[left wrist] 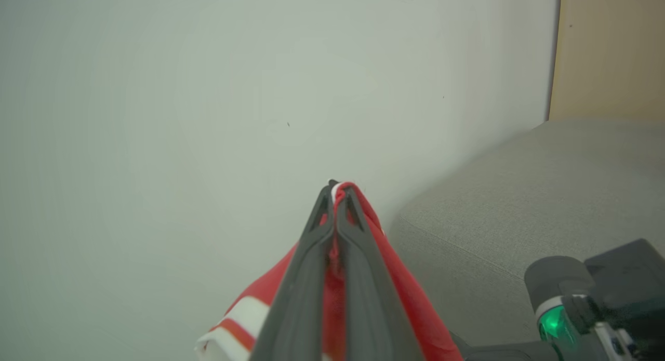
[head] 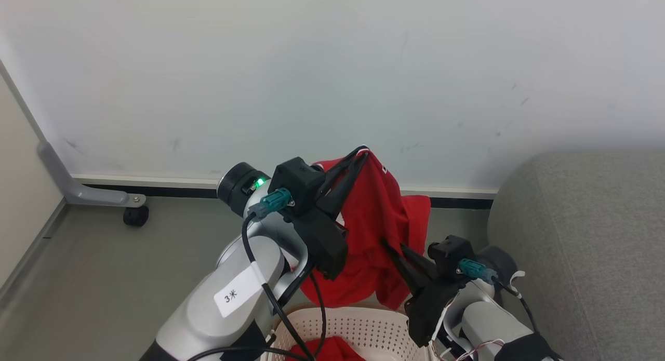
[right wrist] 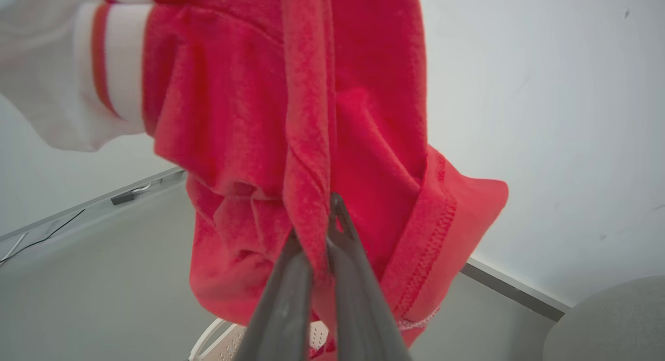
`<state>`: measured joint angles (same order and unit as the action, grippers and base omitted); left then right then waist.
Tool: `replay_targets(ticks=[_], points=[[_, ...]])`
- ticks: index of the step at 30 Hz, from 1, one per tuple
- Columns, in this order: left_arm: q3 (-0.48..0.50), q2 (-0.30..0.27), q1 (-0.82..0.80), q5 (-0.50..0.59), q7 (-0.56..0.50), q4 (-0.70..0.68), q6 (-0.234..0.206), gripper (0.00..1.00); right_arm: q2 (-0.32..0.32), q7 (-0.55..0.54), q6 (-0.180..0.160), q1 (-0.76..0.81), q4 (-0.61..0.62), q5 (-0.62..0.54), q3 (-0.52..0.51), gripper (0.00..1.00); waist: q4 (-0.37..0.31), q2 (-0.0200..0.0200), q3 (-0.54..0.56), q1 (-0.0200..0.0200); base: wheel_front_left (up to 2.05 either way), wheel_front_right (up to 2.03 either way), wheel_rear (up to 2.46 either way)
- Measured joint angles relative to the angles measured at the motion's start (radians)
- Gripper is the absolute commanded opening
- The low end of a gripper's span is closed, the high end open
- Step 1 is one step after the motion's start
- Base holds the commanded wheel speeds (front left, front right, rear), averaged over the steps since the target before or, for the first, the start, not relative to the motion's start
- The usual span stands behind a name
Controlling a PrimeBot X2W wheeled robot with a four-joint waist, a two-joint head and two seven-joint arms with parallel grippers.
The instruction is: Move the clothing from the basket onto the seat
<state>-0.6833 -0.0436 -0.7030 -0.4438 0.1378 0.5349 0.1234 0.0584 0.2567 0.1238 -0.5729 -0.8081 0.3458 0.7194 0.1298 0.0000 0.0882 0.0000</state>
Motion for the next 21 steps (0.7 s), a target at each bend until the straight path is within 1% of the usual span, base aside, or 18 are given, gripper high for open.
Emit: replay_targets(ticks=[7,8,9,10,11,12,13,21], points=[[0.019,-0.001,0.027,-0.006,-0.006,-0.005,-0.009,0.0,0.0,0.0,0.0,-0.016,-0.033,0.038,0.009,0.0,-0.022,0.0,-0.004,0.0,0.0,0.0,0.0],[0.022,-0.003,0.031,-0.009,-0.006,-0.006,-0.01,0.11,0.0,0.0,0.0,-0.016,-0.034,0.045,0.009,0.0,-0.026,0.0,-0.004,0.0,0.0,0.0,0.0],[0.026,-0.006,0.035,-0.013,-0.006,-0.006,-0.012,0.37,0.0,0.0,0.0,-0.018,-0.035,0.05,0.009,0.0,-0.03,0.0,-0.005,0.0,0.0,0.0,0.0],[0.03,-0.008,0.039,-0.021,-0.006,-0.006,-0.015,0.51,0.0,0.0,0.0,-0.021,-0.036,0.053,0.007,0.0,-0.034,0.0,-0.005,0.0,0.0,0.0,0.0],[0.033,-0.011,0.043,-0.03,-0.006,-0.006,-0.018,0.84,0.0,0.0,0.0,-0.024,-0.037,0.057,0.004,0.0,-0.039,0.0,-0.005,0.0,0.0,0.0,0.0],[0.038,-0.014,0.048,-0.034,-0.006,-0.006,-0.018,0.99,0.0,0.0,0.0,-0.028,-0.039,0.061,0.0,0.0,-0.043,0.0,-0.005,0.0,0.0,0.0,0.0],[0.042,-0.017,0.054,-0.039,-0.005,-0.006,-0.018,1.0,0.0,0.0,0.0,-0.034,-0.04,0.065,-0.005,0.0,-0.048,0.0,-0.006,0.0,0.0,0.0,0.0],[0.068,-0.051,0.122,-0.053,0.015,-0.014,-0.034,1.0,0.003,0.0,0.0,-0.065,-0.061,0.078,-0.059,0.0,-0.093,0.0,-0.006,0.0,0.0,0.0,0.0]])
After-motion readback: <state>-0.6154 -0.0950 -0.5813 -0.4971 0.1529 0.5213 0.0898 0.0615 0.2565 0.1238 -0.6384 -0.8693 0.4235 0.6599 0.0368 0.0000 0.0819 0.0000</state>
